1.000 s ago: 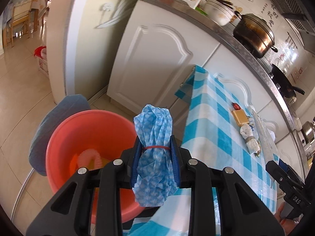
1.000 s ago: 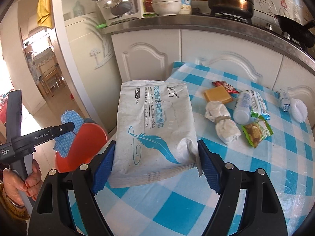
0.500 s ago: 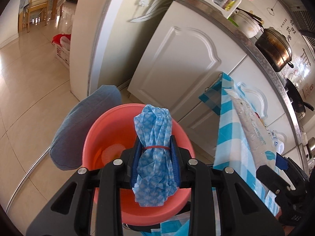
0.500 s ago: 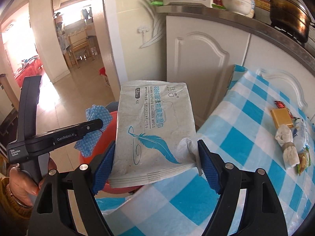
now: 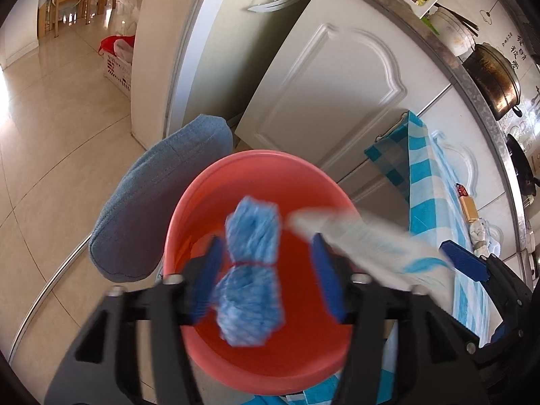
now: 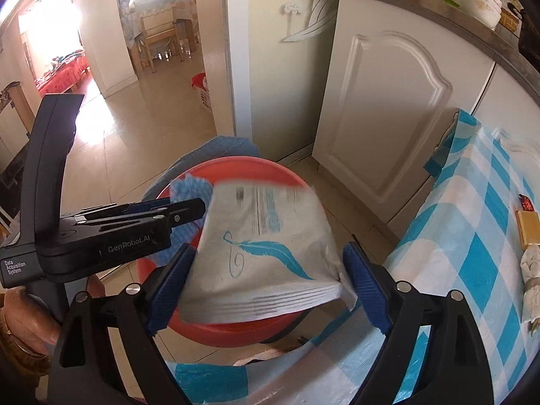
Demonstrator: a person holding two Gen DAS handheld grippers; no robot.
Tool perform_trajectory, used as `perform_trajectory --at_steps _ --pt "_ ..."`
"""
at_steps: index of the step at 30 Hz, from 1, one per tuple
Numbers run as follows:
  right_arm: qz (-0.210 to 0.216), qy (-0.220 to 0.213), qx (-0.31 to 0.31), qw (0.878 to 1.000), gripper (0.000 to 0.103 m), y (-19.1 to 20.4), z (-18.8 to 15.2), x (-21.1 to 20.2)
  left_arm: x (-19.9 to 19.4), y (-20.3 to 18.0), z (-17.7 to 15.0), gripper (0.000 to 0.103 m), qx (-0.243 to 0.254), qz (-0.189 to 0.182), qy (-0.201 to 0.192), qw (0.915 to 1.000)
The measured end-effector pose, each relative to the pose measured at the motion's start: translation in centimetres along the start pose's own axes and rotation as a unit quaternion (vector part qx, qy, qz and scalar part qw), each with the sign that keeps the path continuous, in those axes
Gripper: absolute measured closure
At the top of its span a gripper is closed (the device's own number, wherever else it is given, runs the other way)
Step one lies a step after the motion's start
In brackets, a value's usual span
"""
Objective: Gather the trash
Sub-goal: 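Carry cloth bundle and wipes pack to the red bucket and release both, then return both tools to the table toward the remaining items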
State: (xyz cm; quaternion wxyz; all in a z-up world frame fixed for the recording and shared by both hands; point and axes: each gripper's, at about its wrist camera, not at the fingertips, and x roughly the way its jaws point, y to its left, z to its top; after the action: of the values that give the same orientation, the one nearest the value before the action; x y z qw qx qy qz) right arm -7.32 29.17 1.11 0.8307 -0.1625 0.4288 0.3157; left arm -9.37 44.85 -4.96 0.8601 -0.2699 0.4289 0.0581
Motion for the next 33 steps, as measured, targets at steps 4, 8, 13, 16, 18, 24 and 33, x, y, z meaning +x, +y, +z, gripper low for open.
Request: perform_trajectory --at_steps 4,8,13,16,18,24,33 --pt "0.01 -0.013 0.036 0.999 0.013 -1.8 -0.3 -0.7 -0.4 0.1 0.0 0.021 -0.001 -0.003 -0.005 1.0" --pt "0.023 -0.044 0.091 0.995 0.013 -4.5 -0.9 -2.9 -1.3 0.1 0.1 0.017 -0.005 0.002 -0.015 0.9999" --pt "0.031 -0.077 0.159 0.984 0.012 -8.3 -2.0 -5.6 -2.6 -0.3 0.1 0.015 -0.005 0.011 -0.05 0.9987" --pt "0.031 -0.095 0.191 0.976 0.012 -10.1 -2.9 -7.0 -3.5 -0.7 -0.2 0.014 0.004 0.012 -0.08 0.9967" --pt "0.036 -0.11 0.211 0.971 0.011 -11.2 -3.6 -7.9 -4.3 -1.0 -0.4 0.014 0.007 0.007 -0.099 0.995" --pt "0.047 -0.174 0.256 0.95 0.009 -14.6 -5.6 -10.6 -6.0 -2.3 -0.8 0.011 0.02 -0.018 -0.124 0.9919" --pt "0.026 -0.274 0.24 0.931 0.005 -17.9 -7.6 -14.5 -7.4 -6.4 -1.1 0.01 0.062 -0.026 -0.12 0.9905"
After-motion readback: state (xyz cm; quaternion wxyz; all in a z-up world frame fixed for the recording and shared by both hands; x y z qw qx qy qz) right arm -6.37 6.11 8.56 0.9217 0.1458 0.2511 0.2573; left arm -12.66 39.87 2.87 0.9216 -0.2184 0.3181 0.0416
